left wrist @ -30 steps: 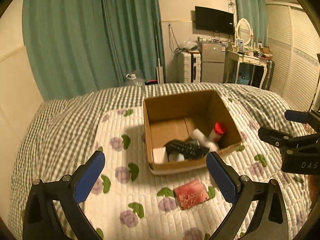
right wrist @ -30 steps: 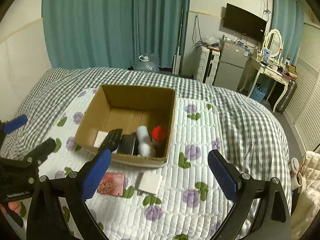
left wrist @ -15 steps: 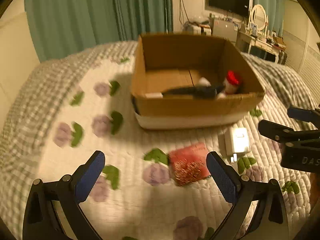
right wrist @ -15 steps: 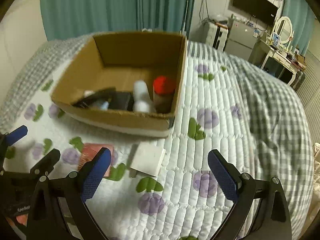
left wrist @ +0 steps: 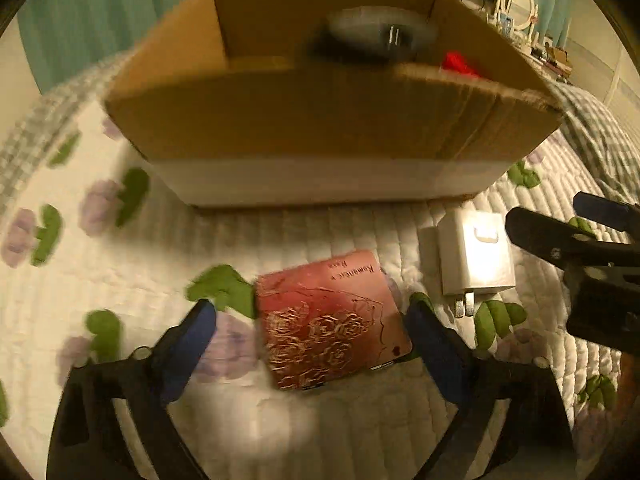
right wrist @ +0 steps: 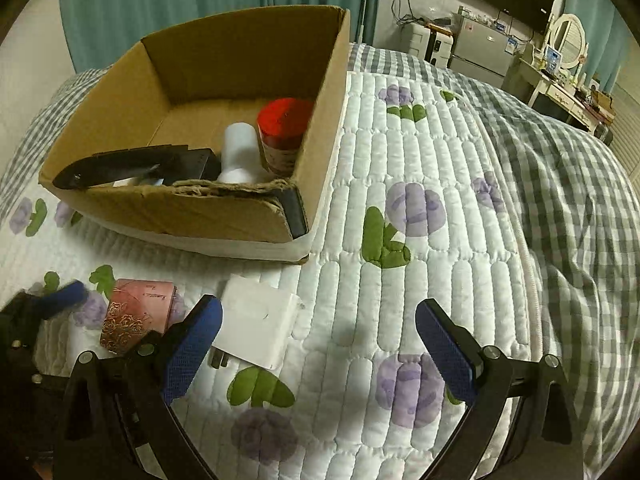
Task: Organize rigid objects
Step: 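Move both tools back toward the pink card case and white charger, then grasp the pink rose card case with left tool while right grasps white charger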
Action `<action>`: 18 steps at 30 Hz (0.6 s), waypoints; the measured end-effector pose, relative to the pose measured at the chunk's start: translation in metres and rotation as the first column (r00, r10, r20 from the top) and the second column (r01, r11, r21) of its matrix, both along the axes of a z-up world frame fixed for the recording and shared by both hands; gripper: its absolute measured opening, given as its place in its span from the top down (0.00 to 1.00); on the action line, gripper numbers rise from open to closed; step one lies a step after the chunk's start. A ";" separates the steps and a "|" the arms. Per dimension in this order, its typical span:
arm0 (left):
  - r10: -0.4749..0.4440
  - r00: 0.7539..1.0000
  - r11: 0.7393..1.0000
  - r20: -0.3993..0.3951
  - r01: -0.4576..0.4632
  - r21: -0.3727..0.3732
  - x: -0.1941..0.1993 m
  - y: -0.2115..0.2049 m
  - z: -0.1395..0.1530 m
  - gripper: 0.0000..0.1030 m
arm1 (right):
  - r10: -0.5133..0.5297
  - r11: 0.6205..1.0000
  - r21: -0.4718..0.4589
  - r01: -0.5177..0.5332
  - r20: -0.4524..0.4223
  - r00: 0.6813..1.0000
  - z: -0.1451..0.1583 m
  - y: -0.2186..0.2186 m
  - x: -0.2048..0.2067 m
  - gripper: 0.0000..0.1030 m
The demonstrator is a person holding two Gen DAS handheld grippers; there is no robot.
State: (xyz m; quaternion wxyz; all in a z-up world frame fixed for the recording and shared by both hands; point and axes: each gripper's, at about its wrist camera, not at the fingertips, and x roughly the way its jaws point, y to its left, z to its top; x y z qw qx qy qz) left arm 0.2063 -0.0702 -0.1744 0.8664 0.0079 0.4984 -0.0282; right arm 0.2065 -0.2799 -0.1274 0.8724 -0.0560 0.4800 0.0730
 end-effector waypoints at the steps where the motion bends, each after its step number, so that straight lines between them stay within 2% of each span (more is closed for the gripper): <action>1: 0.000 1.000 1.000 -0.020 0.000 -0.021 0.003 0.000 -0.004 0.14 | 0.003 1.000 0.003 -0.003 -0.001 1.000 -0.001 0.000 0.000 0.05; 4: 0.005 0.999 0.999 -0.051 -0.007 -0.036 0.008 0.000 -0.013 0.17 | 0.007 1.000 0.007 -0.006 -0.004 1.000 -0.005 0.002 0.003 0.05; 5: -0.004 0.999 0.999 -0.050 0.002 -0.039 0.008 0.000 -0.012 0.22 | 0.007 1.000 0.006 -0.006 -0.007 1.000 -0.005 0.003 0.003 0.05; 10: -0.014 0.998 0.997 -0.058 0.009 -0.078 0.004 0.006 -0.003 0.25 | 0.006 1.000 0.001 -0.006 -0.022 1.000 -0.011 0.004 0.006 0.05; 12: -0.003 0.999 0.996 -0.044 -0.001 -0.086 -0.002 0.018 0.005 0.26 | 0.006 1.000 0.004 -0.006 -0.023 1.000 -0.012 0.005 0.004 0.05; 17: 0.023 1.000 0.998 0.018 -0.022 -0.054 -0.020 0.042 0.027 0.30 | 0.014 1.000 0.003 -0.014 -0.052 0.999 -0.017 0.016 0.002 0.05; 18: 0.034 0.999 0.999 0.031 -0.033 -0.037 -0.022 0.046 0.031 0.72 | 0.019 1.000 0.004 -0.019 -0.063 0.998 -0.019 0.019 0.003 0.05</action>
